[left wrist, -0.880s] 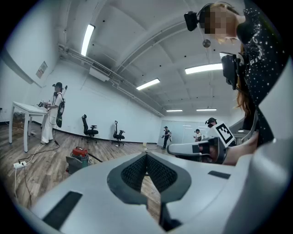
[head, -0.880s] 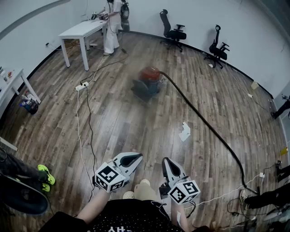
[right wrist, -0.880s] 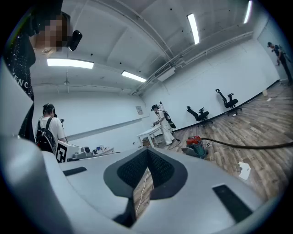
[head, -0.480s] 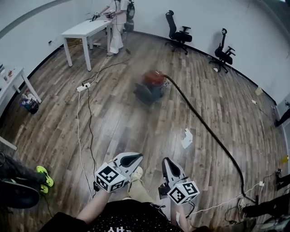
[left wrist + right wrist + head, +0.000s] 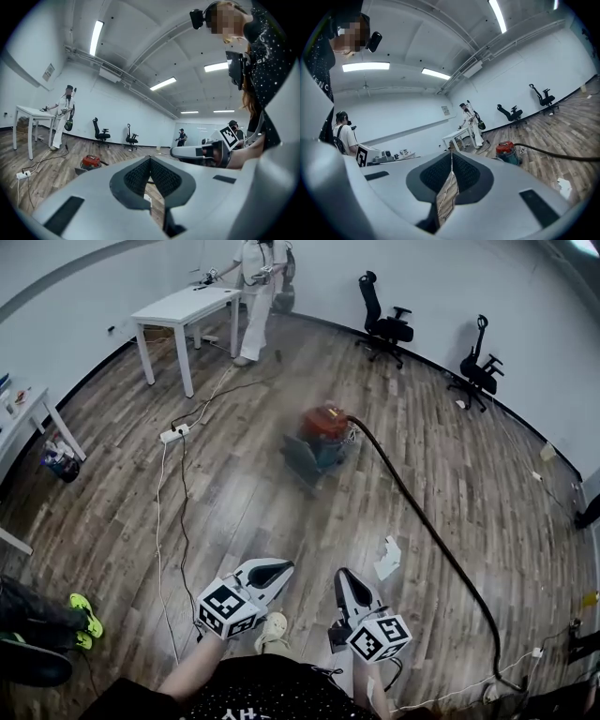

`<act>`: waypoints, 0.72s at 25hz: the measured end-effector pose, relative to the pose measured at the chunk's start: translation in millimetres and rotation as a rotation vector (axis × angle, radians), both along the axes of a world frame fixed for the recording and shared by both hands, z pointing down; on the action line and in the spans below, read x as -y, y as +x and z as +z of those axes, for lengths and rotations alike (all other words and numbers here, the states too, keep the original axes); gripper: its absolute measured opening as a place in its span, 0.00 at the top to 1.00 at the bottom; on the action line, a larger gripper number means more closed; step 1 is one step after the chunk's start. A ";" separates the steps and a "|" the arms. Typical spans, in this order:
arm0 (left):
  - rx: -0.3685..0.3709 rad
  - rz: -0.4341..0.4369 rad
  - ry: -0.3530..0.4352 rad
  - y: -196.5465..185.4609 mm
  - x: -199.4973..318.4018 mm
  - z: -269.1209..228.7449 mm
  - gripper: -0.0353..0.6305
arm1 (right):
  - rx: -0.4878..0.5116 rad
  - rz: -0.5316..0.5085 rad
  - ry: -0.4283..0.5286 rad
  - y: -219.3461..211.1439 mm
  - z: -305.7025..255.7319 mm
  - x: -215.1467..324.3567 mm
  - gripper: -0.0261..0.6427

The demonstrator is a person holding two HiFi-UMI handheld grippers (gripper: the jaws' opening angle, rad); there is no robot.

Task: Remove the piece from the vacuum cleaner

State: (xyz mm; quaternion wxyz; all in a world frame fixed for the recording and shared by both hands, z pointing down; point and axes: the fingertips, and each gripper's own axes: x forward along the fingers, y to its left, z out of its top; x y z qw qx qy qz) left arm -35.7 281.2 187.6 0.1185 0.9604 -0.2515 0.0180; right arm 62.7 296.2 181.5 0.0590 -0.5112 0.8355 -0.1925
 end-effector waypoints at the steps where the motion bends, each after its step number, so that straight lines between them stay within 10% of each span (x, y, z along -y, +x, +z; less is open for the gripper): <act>1: 0.001 -0.004 0.002 3.2 12.3 0.1 0.94 | 0.003 -0.003 0.000 3.9 0.7 12.1 0.95; 18: 0.016 -0.005 -0.027 43.2 121.8 20.2 0.94 | 0.010 -0.026 -0.044 39.5 25.2 118.0 0.95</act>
